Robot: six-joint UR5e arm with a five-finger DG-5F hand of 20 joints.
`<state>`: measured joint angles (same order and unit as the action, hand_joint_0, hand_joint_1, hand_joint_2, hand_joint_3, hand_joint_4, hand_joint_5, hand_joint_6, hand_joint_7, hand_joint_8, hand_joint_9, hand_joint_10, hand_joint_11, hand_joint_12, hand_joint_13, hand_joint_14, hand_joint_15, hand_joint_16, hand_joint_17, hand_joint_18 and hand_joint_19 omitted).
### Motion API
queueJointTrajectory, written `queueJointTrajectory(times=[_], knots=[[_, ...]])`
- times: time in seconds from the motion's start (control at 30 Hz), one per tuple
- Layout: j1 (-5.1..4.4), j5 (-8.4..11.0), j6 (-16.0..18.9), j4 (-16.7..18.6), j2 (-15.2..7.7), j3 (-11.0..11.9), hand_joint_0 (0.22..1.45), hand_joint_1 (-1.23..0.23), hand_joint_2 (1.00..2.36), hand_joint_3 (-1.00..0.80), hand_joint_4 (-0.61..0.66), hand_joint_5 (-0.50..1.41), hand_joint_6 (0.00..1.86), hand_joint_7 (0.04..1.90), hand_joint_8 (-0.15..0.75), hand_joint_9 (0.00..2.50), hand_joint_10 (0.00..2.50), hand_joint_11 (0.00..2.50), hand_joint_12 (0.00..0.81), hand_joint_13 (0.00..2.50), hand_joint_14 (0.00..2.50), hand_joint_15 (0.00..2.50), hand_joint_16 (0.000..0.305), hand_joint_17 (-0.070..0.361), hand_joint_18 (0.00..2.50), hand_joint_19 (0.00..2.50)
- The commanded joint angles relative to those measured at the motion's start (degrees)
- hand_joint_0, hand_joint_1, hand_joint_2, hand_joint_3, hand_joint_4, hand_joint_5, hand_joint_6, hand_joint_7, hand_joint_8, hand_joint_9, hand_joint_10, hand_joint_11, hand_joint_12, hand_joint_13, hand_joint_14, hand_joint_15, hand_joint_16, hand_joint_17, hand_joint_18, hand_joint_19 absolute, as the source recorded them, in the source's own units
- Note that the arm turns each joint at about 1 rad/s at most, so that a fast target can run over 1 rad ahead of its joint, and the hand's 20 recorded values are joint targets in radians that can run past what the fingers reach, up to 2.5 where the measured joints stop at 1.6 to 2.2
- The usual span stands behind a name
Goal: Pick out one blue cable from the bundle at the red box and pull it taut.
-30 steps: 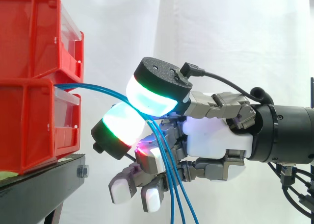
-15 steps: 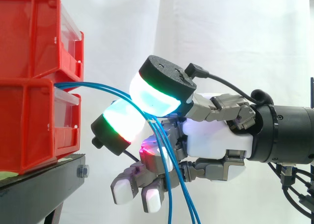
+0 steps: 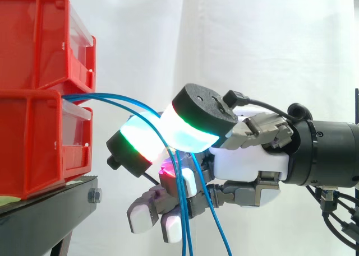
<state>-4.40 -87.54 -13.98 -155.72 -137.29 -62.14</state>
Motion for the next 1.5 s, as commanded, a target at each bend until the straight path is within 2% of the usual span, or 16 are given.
queueJointTrajectory(times=[0.0,0.2,0.37,0.4,0.47,0.5,0.53,0.8,0.97,1.2,1.47], knots=[[0.0,0.0,0.0,-0.03,0.01,0.0,0.69,-0.98,1.0,-0.5,-0.16,-0.13,0.98,0.89,0.2,1.17,0.03,0.79,0.266,0.88,0.02,0.45,0.036,0.08,0.88,0.58],[0.0,0.0,0.0,-0.03,0.01,0.18,0.62,-0.98,1.0,-0.5,-0.1,-0.13,0.98,0.86,0.206,1.14,0.03,0.8,0.271,0.87,0.02,0.46,0.036,0.081,0.87,0.59],[0.0,0.0,0.0,0.06,0.01,0.26,0.53,-0.85,1.0,-0.5,-0.05,-0.12,0.96,0.82,0.21,1.14,0.03,0.79,0.291,0.86,0.02,0.46,0.04,0.091,0.88,0.61],[0.0,0.0,0.0,0.06,0.01,0.26,0.52,-0.77,1.0,-0.5,-0.03,-0.12,0.94,0.83,0.213,1.14,0.03,0.78,0.296,0.86,0.02,0.46,0.042,0.094,0.87,0.62],[0.0,0.0,0.0,0.06,0.01,0.26,0.51,-0.73,1.0,-0.5,-0.02,-0.12,0.93,0.82,0.213,1.14,0.03,0.78,0.294,0.86,0.02,0.46,0.042,0.094,0.87,0.63],[0.0,0.0,0.0,-0.03,0.01,0.26,0.51,-0.64,1.0,-0.5,-0.02,-0.12,0.92,0.83,0.214,1.15,0.03,0.77,0.297,0.86,0.02,0.46,0.043,0.096,0.87,0.63],[0.0,0.0,0.0,-0.03,0.01,0.26,0.51,-0.61,1.0,-0.5,-0.01,-0.12,0.91,0.82,0.214,1.15,0.03,0.77,0.299,0.86,0.02,0.46,0.043,0.096,0.87,0.64],[0.0,0.0,-0.09,0.06,0.01,0.26,0.56,-0.44,1.0,-0.5,-0.02,-0.11,0.86,0.87,0.203,1.15,0.03,0.77,0.293,0.85,0.02,0.47,0.041,0.093,0.85,0.67],[0.0,0.0,-0.09,-0.03,0.01,0.44,0.59,-0.47,1.0,-0.5,-0.03,-0.11,0.85,0.89,0.206,1.15,0.03,0.76,0.291,0.84,0.02,0.48,0.041,0.091,0.83,0.68],[0.0,0.0,-0.09,0.06,0.01,0.44,0.58,-0.61,1.01,-0.34,-0.01,-0.12,0.86,0.99,0.222,1.13,0.03,0.77,0.293,0.84,0.02,0.48,0.041,0.093,0.83,0.68],[0.0,0.0,-0.18,0.06,0.01,0.53,0.58,-0.7,1.02,-0.27,0.0,-0.14,0.92,0.91,0.23,1.09,0.03,0.78,0.298,0.83,0.02,0.47,0.041,0.093,0.83,0.67]])
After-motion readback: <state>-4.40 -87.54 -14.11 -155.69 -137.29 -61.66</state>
